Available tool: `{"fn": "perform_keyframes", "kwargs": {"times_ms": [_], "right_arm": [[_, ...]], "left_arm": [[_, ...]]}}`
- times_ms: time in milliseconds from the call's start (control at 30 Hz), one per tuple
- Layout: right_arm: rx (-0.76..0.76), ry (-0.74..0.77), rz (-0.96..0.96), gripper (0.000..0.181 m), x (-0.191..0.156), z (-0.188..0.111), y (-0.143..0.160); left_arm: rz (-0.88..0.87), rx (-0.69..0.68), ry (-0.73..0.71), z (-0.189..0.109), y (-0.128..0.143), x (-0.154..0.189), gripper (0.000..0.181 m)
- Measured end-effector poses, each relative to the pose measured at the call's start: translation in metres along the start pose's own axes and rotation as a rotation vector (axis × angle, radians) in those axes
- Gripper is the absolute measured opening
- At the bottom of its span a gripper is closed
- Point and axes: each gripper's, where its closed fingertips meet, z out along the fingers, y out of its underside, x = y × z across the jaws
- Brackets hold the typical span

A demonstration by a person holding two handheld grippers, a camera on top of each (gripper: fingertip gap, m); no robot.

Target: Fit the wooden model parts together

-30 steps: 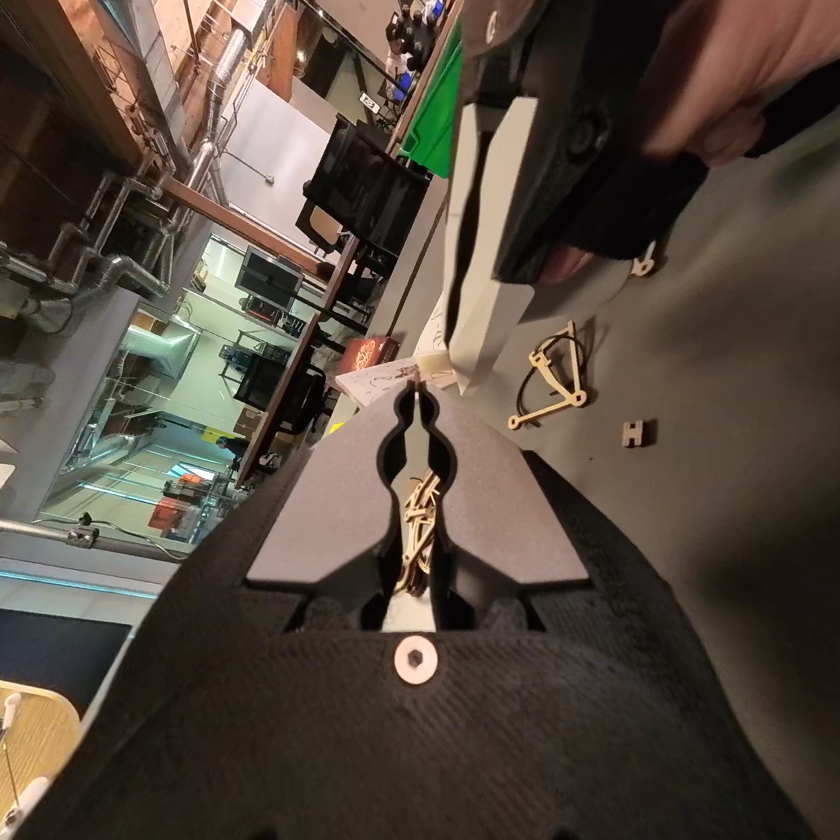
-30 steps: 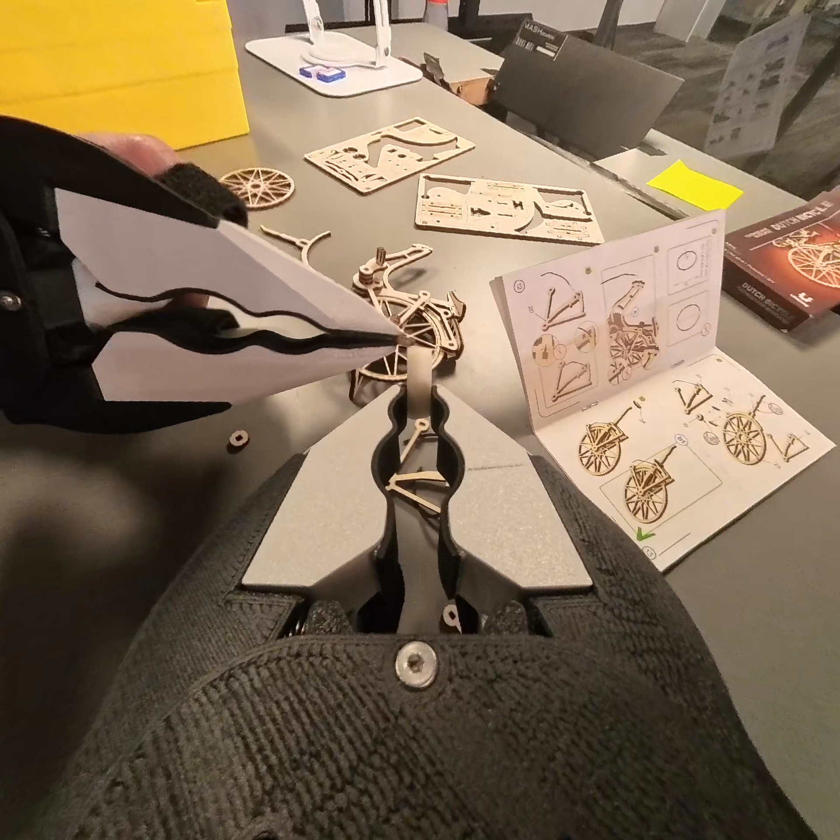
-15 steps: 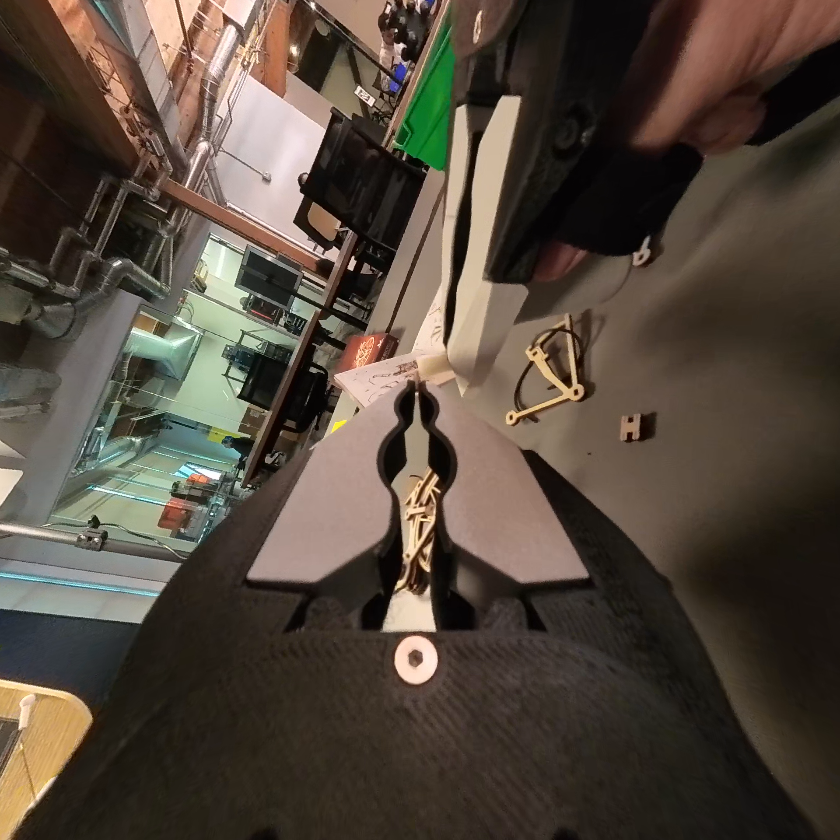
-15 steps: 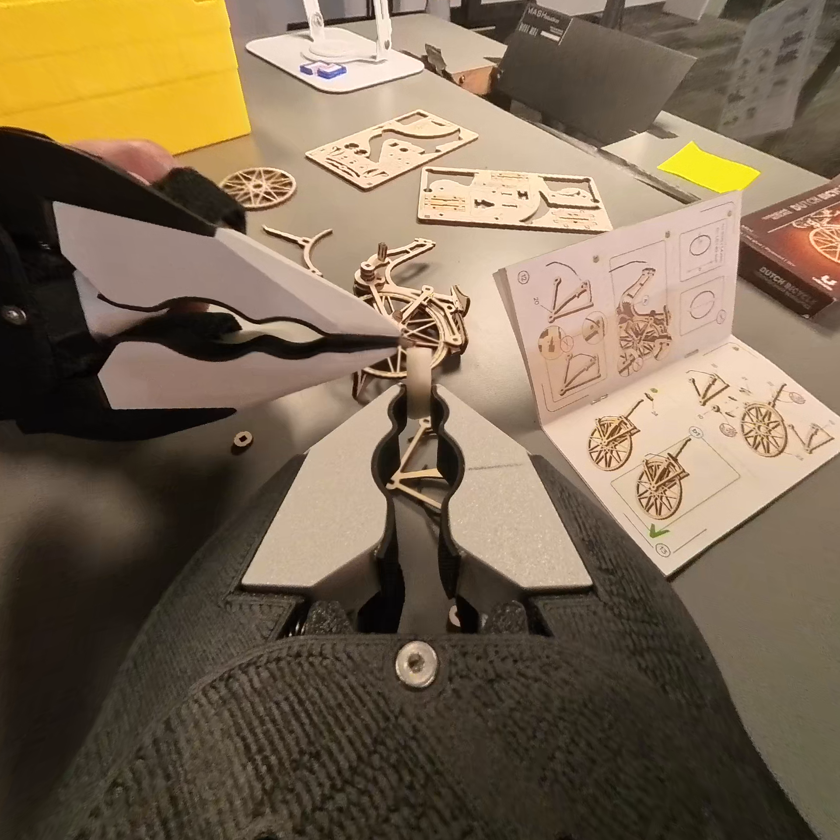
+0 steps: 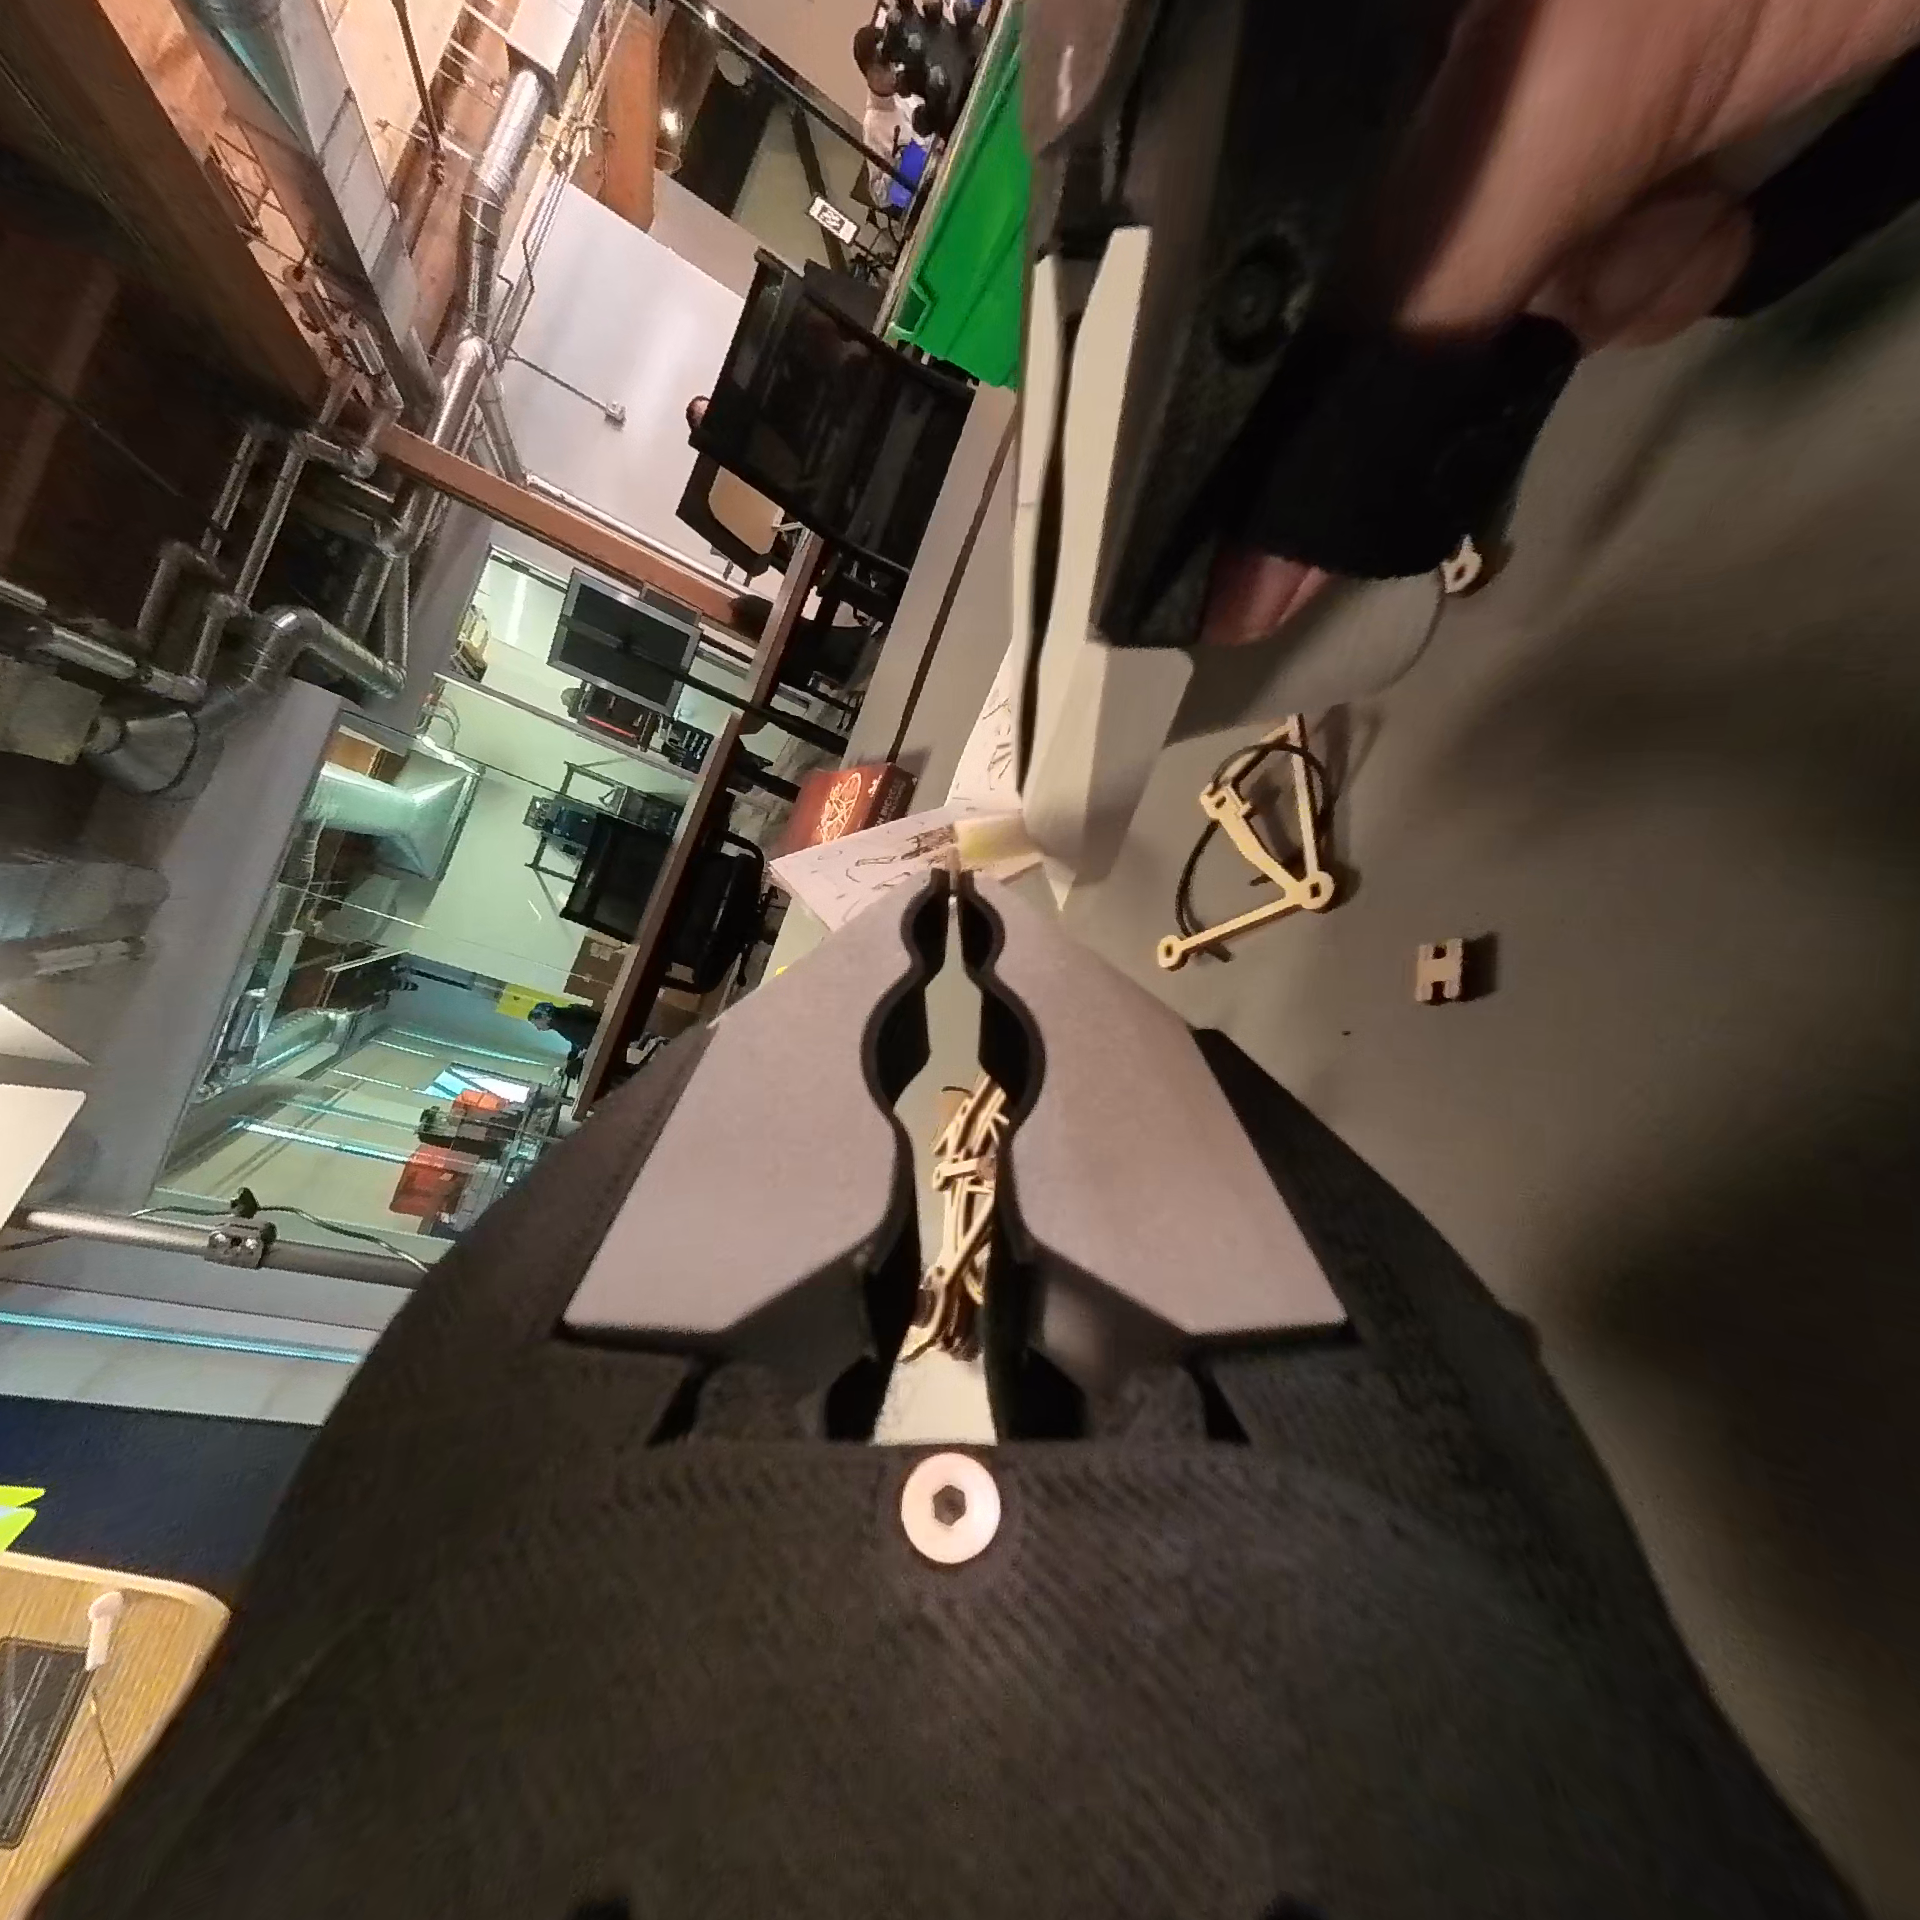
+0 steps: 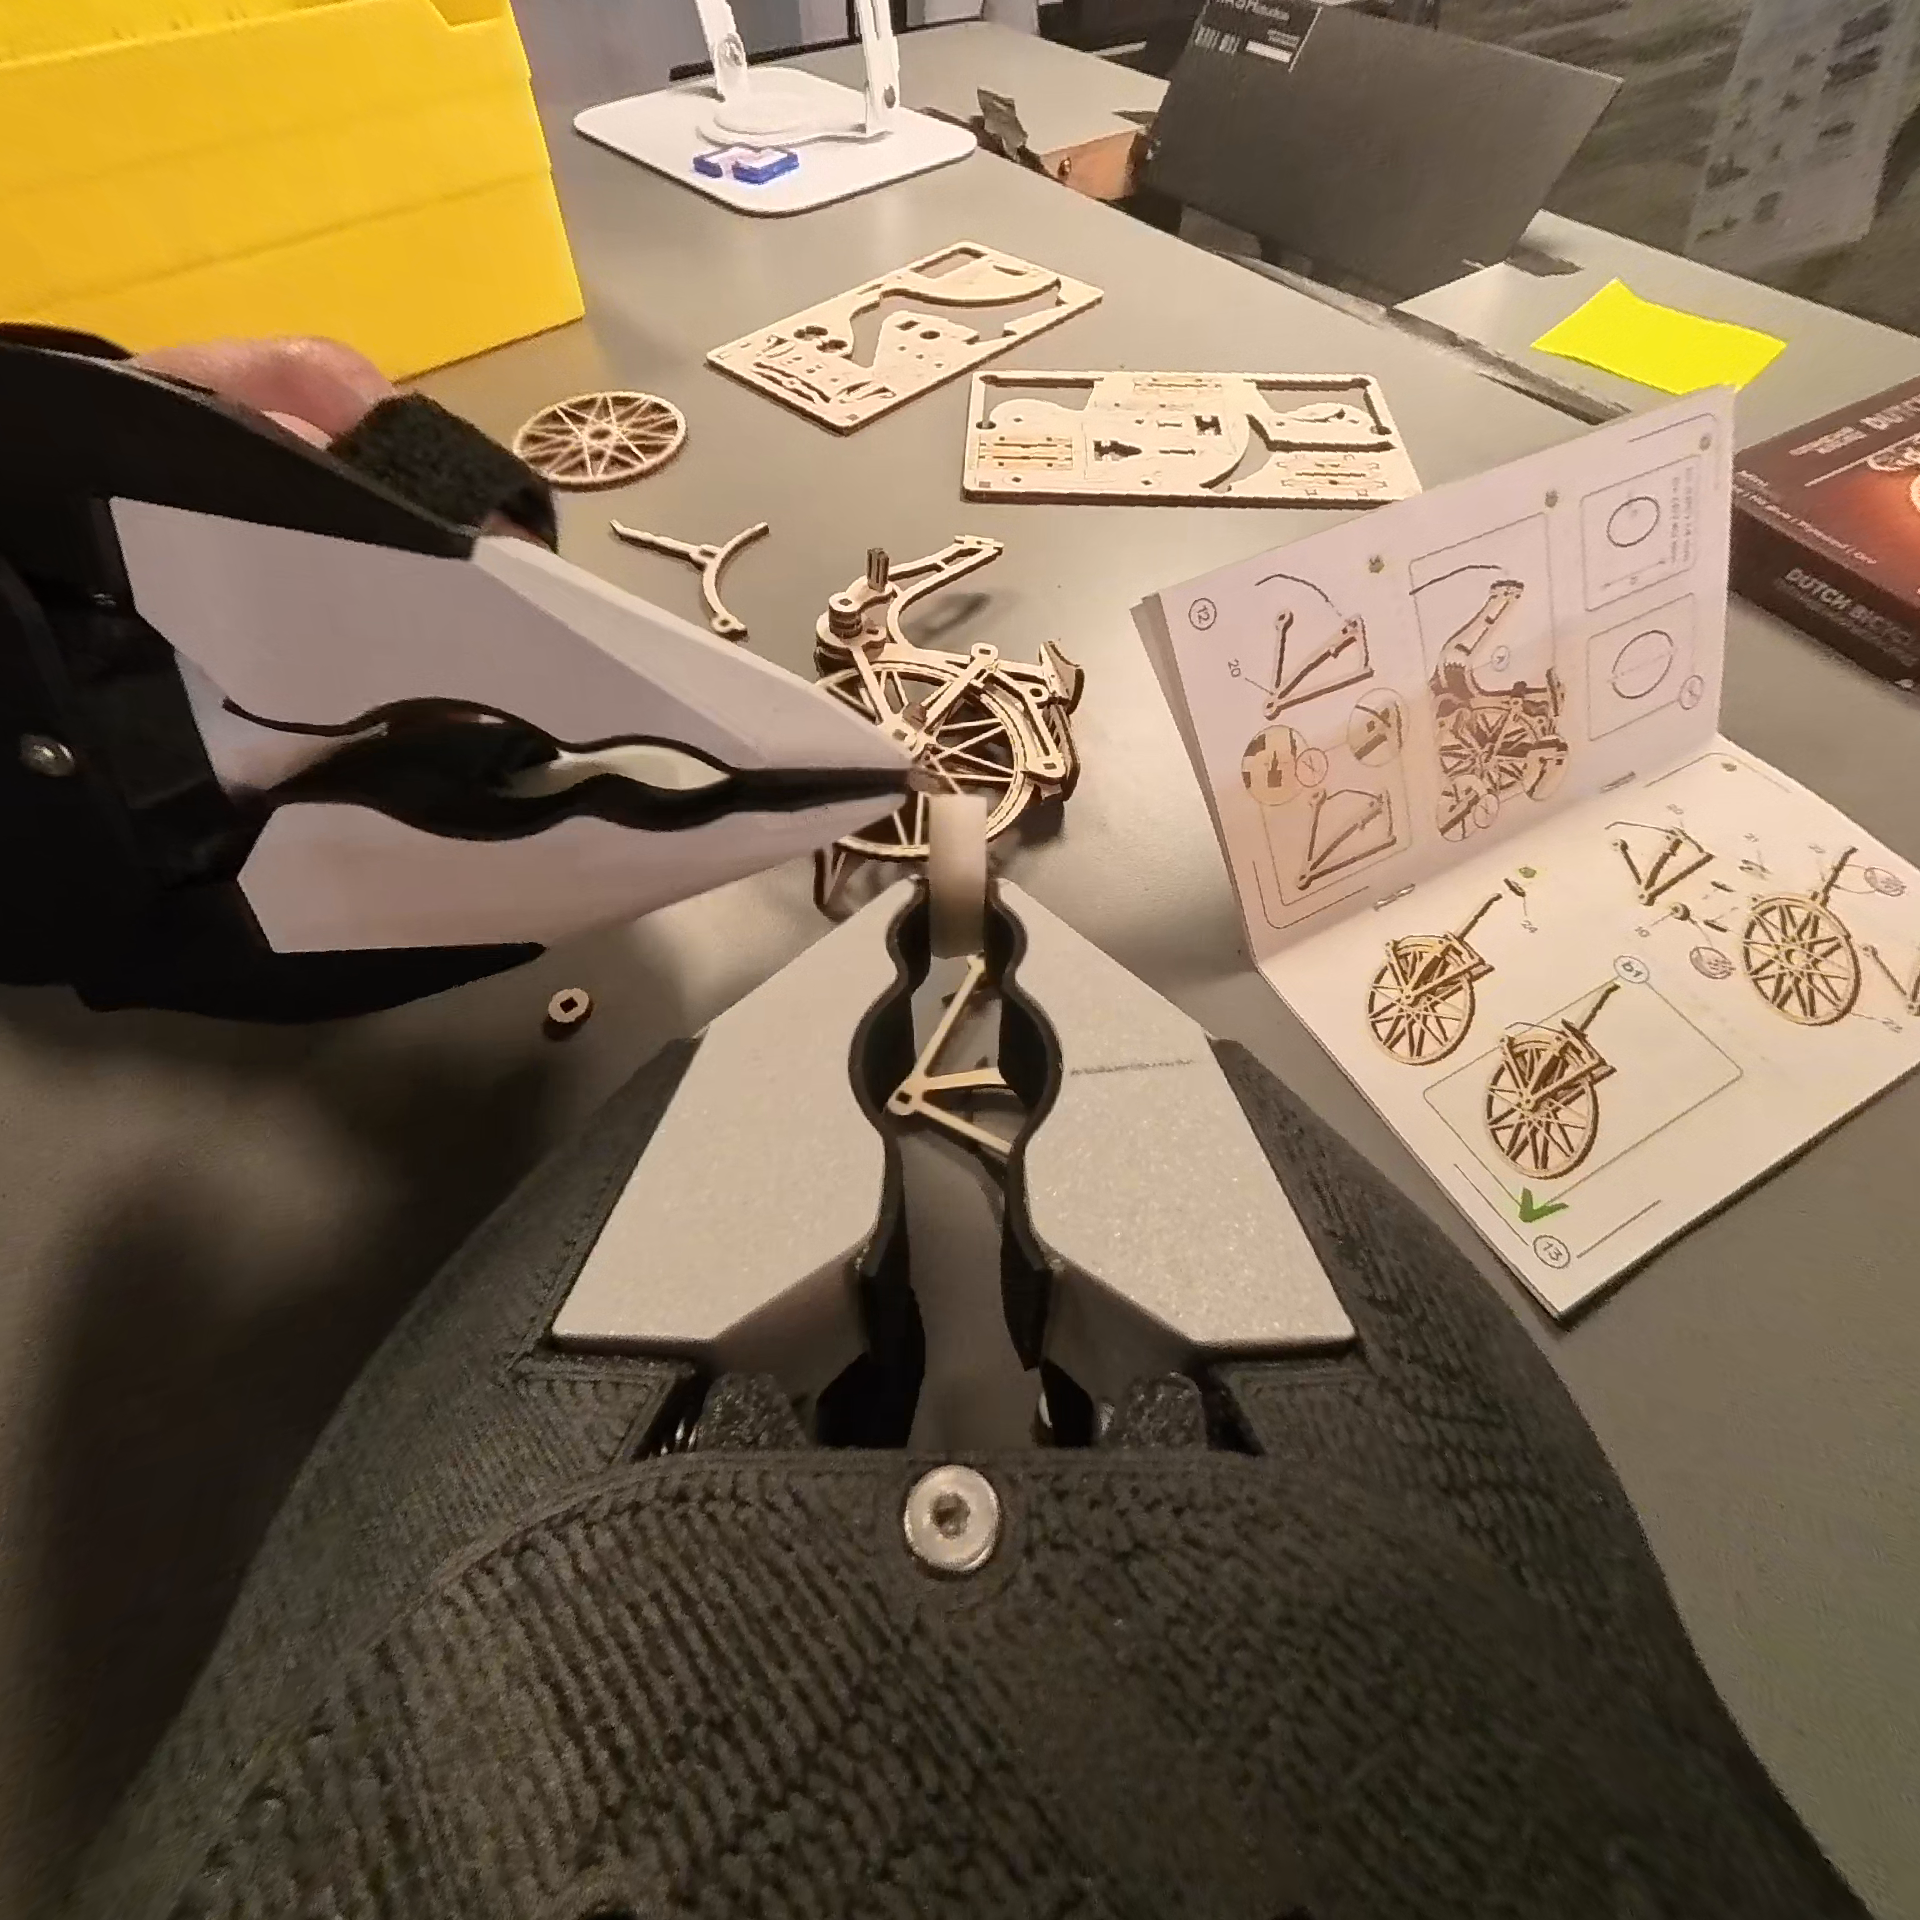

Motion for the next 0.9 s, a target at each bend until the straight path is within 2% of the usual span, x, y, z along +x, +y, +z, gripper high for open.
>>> {"fn": "perform_keyframes", "kwargs": {"times_ms": [267, 333, 467, 667, 833, 900], "right_arm": [[-0.003, -0.008, 0.001, 0.008, 0.000, -0.001, 0.001], [-0.008, 0.035, -0.067, 0.008, 0.009, -0.004, 0.001], [-0.046, 0.222, -0.512, 0.008, 0.029, -0.016, 0.003], [-0.103, 0.435, -1.209, 0.007, 0.022, -0.025, -0.001], [-0.095, 0.453, -1.629, 0.007, 0.003, -0.031, 0.007], [-0.086, 0.468, -1.734, 0.008, -0.001, -0.037, 0.010]], "left_arm": [[0.029, 0.008, 0.008, 0.000, -0.002, 0.001, 0.001], [0.053, 0.013, 0.026, -0.001, -0.002, 0.004, 0.000], [0.123, 0.029, 0.072, -0.004, -0.002, 0.012, 0.001], [0.208, 0.076, 0.124, -0.010, -0.007, 0.022, 0.001], [0.269, 0.164, 0.243, -0.023, -0.016, 0.039, 0.001], [0.290, 0.180, 0.284, -0.027, -0.017, 0.046, 0.001]]}}
